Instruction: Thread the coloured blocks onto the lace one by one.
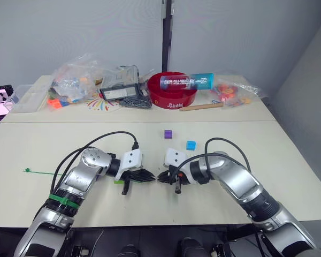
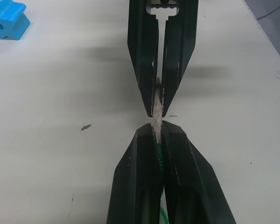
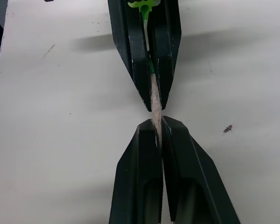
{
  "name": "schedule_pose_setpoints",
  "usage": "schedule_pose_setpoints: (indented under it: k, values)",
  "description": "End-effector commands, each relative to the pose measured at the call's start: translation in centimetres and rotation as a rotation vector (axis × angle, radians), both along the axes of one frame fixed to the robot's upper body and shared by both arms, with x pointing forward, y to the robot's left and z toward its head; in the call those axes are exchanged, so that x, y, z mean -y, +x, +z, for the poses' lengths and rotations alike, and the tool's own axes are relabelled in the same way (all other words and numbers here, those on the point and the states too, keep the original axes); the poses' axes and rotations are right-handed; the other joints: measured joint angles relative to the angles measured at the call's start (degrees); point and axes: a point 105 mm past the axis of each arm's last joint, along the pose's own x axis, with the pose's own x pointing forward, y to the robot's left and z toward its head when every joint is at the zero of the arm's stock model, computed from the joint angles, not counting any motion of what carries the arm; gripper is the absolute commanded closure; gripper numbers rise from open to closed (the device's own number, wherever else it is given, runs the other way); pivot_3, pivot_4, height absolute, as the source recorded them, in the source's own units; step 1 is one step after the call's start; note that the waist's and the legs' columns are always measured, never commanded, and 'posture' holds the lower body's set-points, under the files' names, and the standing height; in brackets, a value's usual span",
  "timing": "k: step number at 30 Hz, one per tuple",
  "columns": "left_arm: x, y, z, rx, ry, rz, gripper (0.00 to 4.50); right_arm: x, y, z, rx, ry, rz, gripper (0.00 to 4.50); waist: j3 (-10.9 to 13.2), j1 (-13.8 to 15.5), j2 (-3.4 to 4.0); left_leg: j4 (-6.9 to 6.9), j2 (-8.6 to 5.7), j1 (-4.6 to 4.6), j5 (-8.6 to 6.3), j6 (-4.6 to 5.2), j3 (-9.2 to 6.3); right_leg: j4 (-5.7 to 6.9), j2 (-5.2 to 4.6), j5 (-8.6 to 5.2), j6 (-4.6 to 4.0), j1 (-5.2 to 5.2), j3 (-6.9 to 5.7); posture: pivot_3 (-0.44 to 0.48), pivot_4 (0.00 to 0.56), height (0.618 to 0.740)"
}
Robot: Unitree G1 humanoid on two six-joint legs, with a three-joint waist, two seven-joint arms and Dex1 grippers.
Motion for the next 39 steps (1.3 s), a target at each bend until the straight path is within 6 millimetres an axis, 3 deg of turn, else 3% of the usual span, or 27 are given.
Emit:
schedule_pose_setpoints:
  k: [1,8,11,21,28,39]
  values:
    - [-0.3,0.3,0.8,0.042,-0.003,-0.002,4.50,-0.1,-0.7,2.3,0.041,0.089,0.027,3.54,0.0,0.1,0.00,0.00,0.00,0.00,0.00,0.00,0.00,0.00,0.00,0.00,0.00,0.00,0.00,0.000,0.150,0.731]
    - [-0.9,0.5,0.7,0.040,-0.003,0.023,4.50,3.3,-0.6,4.2,0.039,0.181,-0.064,1.10,0.0,0.2,0.00,0.00,-0.02,-0.02,0.00,0.00,-0.01,-0.05,-0.03,0.00,0.01,0.02,-0.01,0.000,0.150,0.731]
    - [-1.0,0.4,0.7,0.035,-0.021,0.033,4.50,4.8,0.9,4.8,0.063,0.266,-0.197,0.11,0.0,0.1,-0.01,0.00,-0.02,-0.02,0.00,0.00,0.00,-0.05,-0.03,0.00,0.01,0.03,-0.01,0.000,0.150,0.731]
    - [-1.1,0.1,0.5,0.023,-0.054,0.052,4.50,10.0,6.7,3.2,0.205,0.266,-0.568,0.04,0.0,0.0,0.00,0.00,-0.02,0.00,0.00,0.00,0.03,-0.04,-0.03,0.00,0.01,0.02,0.01,0.000,0.150,0.731]
    - [-1.0,0.0,0.5,0.029,-0.056,0.058,4.50,11.0,9.4,2.7,0.256,0.310,-0.713,0.04,0.0,0.1,0.00,0.00,-0.01,0.01,0.00,0.00,0.03,-0.02,-0.02,0.00,0.00,0.02,0.02,0.000,0.150,0.731]
    - [-1.1,0.0,0.5,0.035,-0.055,0.067,4.50,11.4,10.9,2.0,0.284,0.354,-0.908,0.04,0.0,-0.1,0.01,-0.01,-0.01,0.01,0.00,0.00,0.03,0.01,-0.03,0.01,0.00,0.01,0.02,0.000,0.150,0.731]
